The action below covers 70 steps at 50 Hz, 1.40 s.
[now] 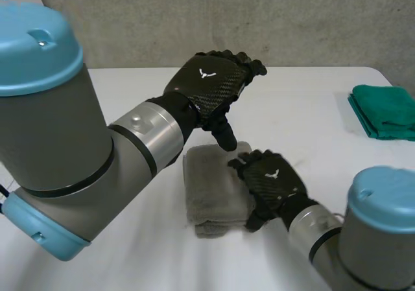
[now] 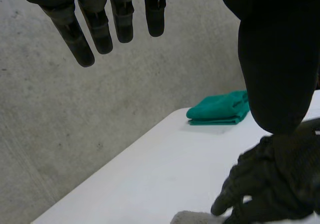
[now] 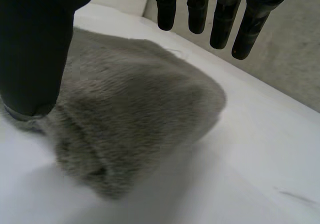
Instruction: Fold the laundry.
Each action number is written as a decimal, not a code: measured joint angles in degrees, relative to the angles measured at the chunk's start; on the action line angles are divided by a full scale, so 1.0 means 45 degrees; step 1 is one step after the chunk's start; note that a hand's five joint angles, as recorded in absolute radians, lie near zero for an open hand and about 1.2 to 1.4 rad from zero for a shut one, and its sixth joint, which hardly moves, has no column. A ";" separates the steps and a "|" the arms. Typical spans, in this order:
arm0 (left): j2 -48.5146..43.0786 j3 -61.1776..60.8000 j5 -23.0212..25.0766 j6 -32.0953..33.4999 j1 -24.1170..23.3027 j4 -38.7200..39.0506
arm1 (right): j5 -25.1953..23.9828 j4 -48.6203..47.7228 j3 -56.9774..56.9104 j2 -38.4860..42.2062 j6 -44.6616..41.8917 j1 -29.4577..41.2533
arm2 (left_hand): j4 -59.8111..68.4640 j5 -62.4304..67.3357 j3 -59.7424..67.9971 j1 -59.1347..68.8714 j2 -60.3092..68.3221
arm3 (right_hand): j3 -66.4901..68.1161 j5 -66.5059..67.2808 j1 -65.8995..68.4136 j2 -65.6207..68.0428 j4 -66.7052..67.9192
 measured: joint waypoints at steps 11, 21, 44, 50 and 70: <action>-0.0562 0.0063 -0.0179 -0.0028 -0.0064 -0.0015 | 0.0871 -0.1189 -0.0365 0.1564 -0.0235 0.1090 | 0.0000 0.0000 0.0000 0.0000 0.0000 | 0.0000 0.0000 0.0000 0.0000 0.0000; -0.0652 0.0007 -0.0200 -0.0080 -0.0013 -0.0009 | 0.1023 -0.2095 -0.0748 0.2353 -0.1122 0.1203 | 0.0000 0.0000 0.0000 0.0001 0.0000 | 0.0000 0.0000 0.0000 0.0000 0.0000; -0.0605 -0.0234 -0.0193 -0.0248 0.0071 -0.0011 | 0.0975 -0.2059 -0.2041 0.3289 -0.2202 0.1018 | 0.0000 0.0000 0.0000 0.0001 0.0000 | 0.9758 0.8715 0.7665 0.9905 0.9695; -0.0557 -0.0254 -0.0193 -0.0252 0.0084 -0.0008 | 0.0754 -0.1966 -0.2317 0.3227 -0.3018 0.0110 | 0.0000 0.0000 0.0000 0.0000 0.0000 | 1.0437 0.9395 0.8289 1.0666 1.0417; -0.0646 -0.0254 -0.0208 -0.0253 0.0119 0.0008 | -0.3568 -0.1382 -0.3489 0.3385 -0.5975 -0.5093 | 0.0000 0.0000 0.0000 0.0001 0.0000 | 1.0437 0.9395 0.8289 1.0663 1.0416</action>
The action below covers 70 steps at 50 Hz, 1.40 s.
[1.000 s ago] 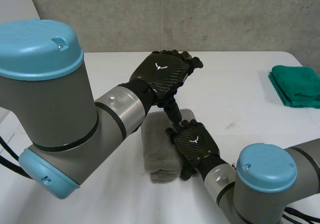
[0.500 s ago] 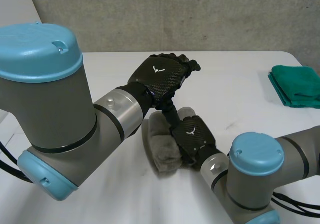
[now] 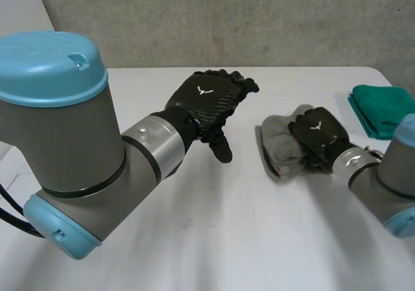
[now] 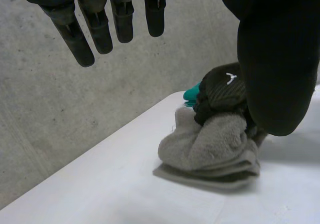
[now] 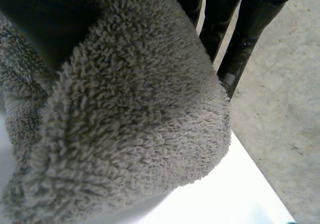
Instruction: Fold the laundry.
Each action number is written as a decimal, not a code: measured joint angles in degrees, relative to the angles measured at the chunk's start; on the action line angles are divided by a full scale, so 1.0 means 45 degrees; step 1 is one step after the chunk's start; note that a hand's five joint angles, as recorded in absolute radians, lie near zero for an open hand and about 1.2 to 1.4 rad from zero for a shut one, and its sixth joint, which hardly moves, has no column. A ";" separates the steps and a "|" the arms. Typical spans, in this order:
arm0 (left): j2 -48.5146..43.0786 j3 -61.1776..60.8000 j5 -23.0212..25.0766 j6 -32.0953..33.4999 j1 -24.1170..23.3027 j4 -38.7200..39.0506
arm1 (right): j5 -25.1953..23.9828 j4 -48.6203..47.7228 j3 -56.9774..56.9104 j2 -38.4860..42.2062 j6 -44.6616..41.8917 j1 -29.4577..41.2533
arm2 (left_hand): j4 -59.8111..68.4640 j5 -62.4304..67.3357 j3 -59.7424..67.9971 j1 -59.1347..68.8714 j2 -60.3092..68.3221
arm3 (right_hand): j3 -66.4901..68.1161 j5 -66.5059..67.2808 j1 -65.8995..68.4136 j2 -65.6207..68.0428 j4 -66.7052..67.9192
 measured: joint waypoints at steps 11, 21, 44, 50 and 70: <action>-0.0271 -0.0032 -0.0011 0.0000 0.0010 0.0000 | -0.2021 0.1969 -0.3724 0.2077 -0.2094 -0.2320 | 0.0000 0.0001 0.0000 0.0000 0.0000 | 0.0000 0.0000 0.0000 0.0001 0.0001; -0.0416 -0.0140 -0.0093 0.0006 0.0056 0.0000 | -0.3095 0.3218 -0.9163 0.4200 -0.2206 -0.3432 | 0.0000 0.0001 -0.0001 0.0000 0.0000 | -0.0001 0.0000 0.0001 0.0001 0.0000; -0.0508 -0.0333 -0.0573 -0.0137 0.0415 0.0011 | -0.4676 0.2650 -1.6646 0.8919 0.3430 -0.6268 | 0.0000 0.0001 0.0000 0.0000 0.0000 | 0.0000 0.0000 0.0087 -0.0032 -0.0027; -0.0624 -0.0420 -0.0571 -0.0161 0.0496 0.0018 | -0.5333 0.2474 -1.6478 0.9637 0.3356 -0.6744 | 0.0000 0.0001 0.0000 0.0000 0.0000 | -0.0578 -0.0040 0.0081 -0.1020 -0.0907; -0.0278 -0.0290 -0.0586 -0.0137 0.0481 0.0018 | -0.4576 0.7499 -1.4614 0.5802 0.3055 -0.7316 | 0.0000 0.0001 0.0000 0.0000 0.0000 | -1.0389 -0.9347 -0.7864 -1.0688 -1.0423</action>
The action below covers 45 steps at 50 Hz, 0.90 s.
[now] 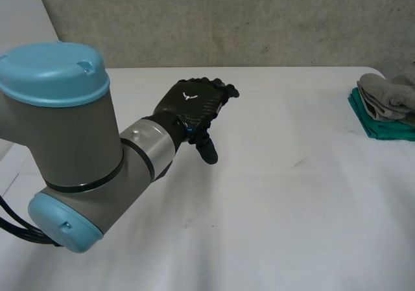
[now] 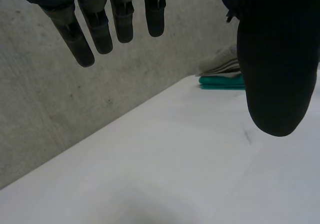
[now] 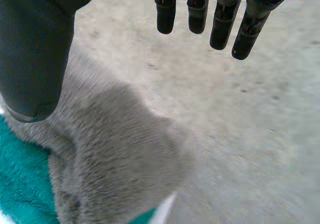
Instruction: Fold the laundry.
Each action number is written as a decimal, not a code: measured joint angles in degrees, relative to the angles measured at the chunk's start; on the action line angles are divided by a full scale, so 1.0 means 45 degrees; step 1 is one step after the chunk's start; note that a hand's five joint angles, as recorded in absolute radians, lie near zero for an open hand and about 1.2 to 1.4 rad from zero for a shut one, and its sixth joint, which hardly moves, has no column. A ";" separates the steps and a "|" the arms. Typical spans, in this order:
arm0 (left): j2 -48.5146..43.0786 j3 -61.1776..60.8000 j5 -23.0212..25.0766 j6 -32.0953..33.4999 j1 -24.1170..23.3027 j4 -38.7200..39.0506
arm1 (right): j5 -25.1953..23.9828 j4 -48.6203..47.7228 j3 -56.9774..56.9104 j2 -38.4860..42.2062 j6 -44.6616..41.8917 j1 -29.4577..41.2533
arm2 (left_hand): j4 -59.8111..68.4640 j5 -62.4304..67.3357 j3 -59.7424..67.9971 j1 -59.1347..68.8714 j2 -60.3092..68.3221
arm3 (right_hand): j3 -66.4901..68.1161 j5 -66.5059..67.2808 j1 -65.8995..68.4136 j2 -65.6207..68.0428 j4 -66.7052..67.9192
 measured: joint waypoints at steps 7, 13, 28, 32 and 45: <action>0.0521 -0.0063 -0.0153 -0.0016 0.0125 0.0009 | 0.3044 0.1868 0.0698 -0.2807 -0.1074 -0.0034 | 0.0000 -0.0001 0.0000 -0.0001 0.0000 | 0.0000 0.0000 0.0000 0.0000 0.0000; 0.1176 -0.0139 -0.0849 -0.0047 0.0508 0.0032 | 0.5920 0.2271 0.0942 -0.4745 -0.1893 0.0447 | 0.0000 -0.0001 0.0000 -0.0001 -0.0001 | 0.0000 0.0000 0.0000 0.0000 0.0000; 0.2981 -0.0929 -0.2915 -0.0131 0.2055 0.0101 | 0.7673 0.1414 0.5111 -0.8381 0.2784 0.6510 | -0.0272 -0.0168 -0.0237 -0.0015 -0.0299 | 0.0000 0.0000 0.0000 0.0000 0.0000; 0.3435 -0.1599 -0.3060 -0.0194 0.2443 0.0112 | 0.8386 -0.0145 0.7916 -0.9223 0.3601 0.8101 | -0.0272 -0.0168 -0.0237 -0.0015 -0.0299 | 0.0000 0.0000 0.0000 0.0000 0.0000; 0.3875 -0.2856 -0.2989 -0.0347 0.2919 0.0250 | 1.0580 -0.3365 1.1576 -0.9589 0.3043 1.0550 | -0.0344 -0.0168 -0.0238 -0.0015 -0.0301 | 0.0000 0.0000 0.0000 0.0000 0.0000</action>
